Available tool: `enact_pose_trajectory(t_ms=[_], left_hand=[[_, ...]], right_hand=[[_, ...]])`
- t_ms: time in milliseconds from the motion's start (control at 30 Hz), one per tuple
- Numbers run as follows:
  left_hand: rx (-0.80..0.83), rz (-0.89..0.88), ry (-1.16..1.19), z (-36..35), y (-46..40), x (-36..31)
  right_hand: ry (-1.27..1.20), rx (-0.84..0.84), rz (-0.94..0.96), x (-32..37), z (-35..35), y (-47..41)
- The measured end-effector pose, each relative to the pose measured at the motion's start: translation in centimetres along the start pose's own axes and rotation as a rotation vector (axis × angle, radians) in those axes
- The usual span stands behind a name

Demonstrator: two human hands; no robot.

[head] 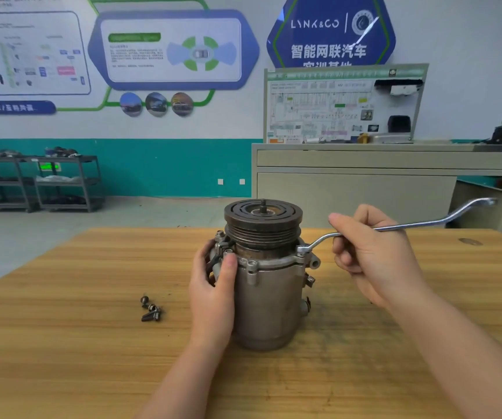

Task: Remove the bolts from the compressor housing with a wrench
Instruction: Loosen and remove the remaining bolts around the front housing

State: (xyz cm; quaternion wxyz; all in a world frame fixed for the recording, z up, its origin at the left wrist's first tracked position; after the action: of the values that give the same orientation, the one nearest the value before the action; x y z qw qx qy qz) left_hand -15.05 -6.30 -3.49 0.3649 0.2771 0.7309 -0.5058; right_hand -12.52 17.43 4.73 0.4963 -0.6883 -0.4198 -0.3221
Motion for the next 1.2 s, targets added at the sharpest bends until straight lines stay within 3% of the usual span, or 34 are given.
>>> enact_pose_trajectory(t_ms=[167, 233, 367, 467, 600, 733, 867, 1000, 1100, 1200], left_hand=[[0.004, -0.004, 0.022, -0.1, 0.1, -0.5], [0.013, -0.006, 0.021, -0.2, 0.2, -0.7], [0.018, 0.008, 0.011, -0.2, 0.2, -0.5], [0.012, 0.009, -0.002, -0.1, 0.1, -0.3], [0.009, 0.021, -0.001, 0.0, 0.1, -0.1], [0.017, 0.026, -0.016, -0.1, 0.2, 0.0], [0.030, 0.031, 0.021, -0.2, 0.1, 0.1], [0.024, 0.020, 0.036, -0.1, 0.1, -0.1], [0.037, 0.052, 0.056, -0.1, 0.2, 0.1], [0.070, 0.105, 0.127, -0.2, 0.1, 0.2]], right_hand=[[0.752, 0.047, 0.522, 4.2, -3.6, 4.9], [0.881, 0.074, 0.647, 4.0, -4.4, 6.5], [0.357, 0.050, 0.274, 1.5, -0.6, 3.7], [-0.098, 0.253, -0.117, -1.6, 0.1, 0.3], [-0.364, 0.553, -0.577, -4.9, -1.8, -1.2], [-0.506, 0.590, -0.752, -6.7, -3.5, -2.5], [-0.607, 0.423, -0.633, -7.4, -3.3, -3.6], [-0.679, -0.071, -0.346, -7.2, 1.3, -3.7], [-0.555, -0.293, -0.194, -6.3, 3.9, -2.5], [-0.408, -0.375, -0.124, -5.1, 4.9, -2.2]])
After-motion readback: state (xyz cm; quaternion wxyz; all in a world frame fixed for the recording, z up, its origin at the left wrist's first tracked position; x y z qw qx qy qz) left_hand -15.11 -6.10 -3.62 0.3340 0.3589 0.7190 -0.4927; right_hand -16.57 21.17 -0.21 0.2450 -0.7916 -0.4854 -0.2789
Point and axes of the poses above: each hand's wrist, its own y-axis away from the middle knuckle, its own z-axis out of the back of the hand, x = y × z, the point moved 9 cm from there along -y, towards the middle knuckle, and after that the axes turned 2 degrees about x, right-handed, at the moved point
